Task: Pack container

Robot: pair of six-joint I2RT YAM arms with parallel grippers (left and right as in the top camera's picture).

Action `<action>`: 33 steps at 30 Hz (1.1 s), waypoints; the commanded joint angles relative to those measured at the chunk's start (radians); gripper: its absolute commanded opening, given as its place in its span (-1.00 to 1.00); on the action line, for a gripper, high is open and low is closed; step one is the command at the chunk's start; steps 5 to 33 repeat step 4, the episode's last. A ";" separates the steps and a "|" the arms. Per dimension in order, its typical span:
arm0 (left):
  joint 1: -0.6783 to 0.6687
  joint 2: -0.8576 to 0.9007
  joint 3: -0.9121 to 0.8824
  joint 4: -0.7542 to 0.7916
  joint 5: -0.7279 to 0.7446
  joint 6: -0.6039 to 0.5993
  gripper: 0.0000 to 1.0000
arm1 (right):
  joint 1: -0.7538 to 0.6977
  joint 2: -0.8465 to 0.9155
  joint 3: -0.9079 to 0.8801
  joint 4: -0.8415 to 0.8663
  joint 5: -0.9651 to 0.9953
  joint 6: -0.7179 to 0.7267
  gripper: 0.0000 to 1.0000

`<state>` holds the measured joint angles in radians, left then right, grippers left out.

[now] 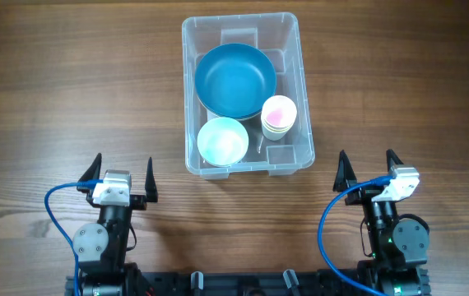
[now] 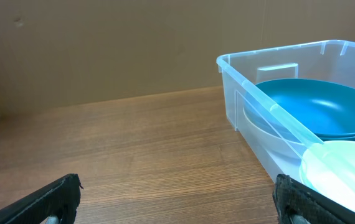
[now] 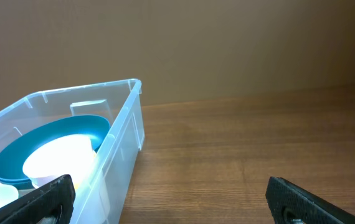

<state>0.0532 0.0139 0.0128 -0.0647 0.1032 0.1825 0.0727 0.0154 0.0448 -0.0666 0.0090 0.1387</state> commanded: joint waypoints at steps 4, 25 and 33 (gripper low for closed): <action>-0.005 -0.009 -0.007 -0.001 0.012 0.020 1.00 | -0.005 -0.011 -0.008 0.005 0.017 0.021 0.99; -0.005 -0.009 -0.007 -0.001 0.012 0.020 1.00 | -0.005 -0.011 -0.008 0.005 0.017 0.021 0.99; -0.005 -0.009 -0.007 -0.001 0.012 0.020 1.00 | -0.005 -0.011 -0.008 0.005 0.017 0.021 0.99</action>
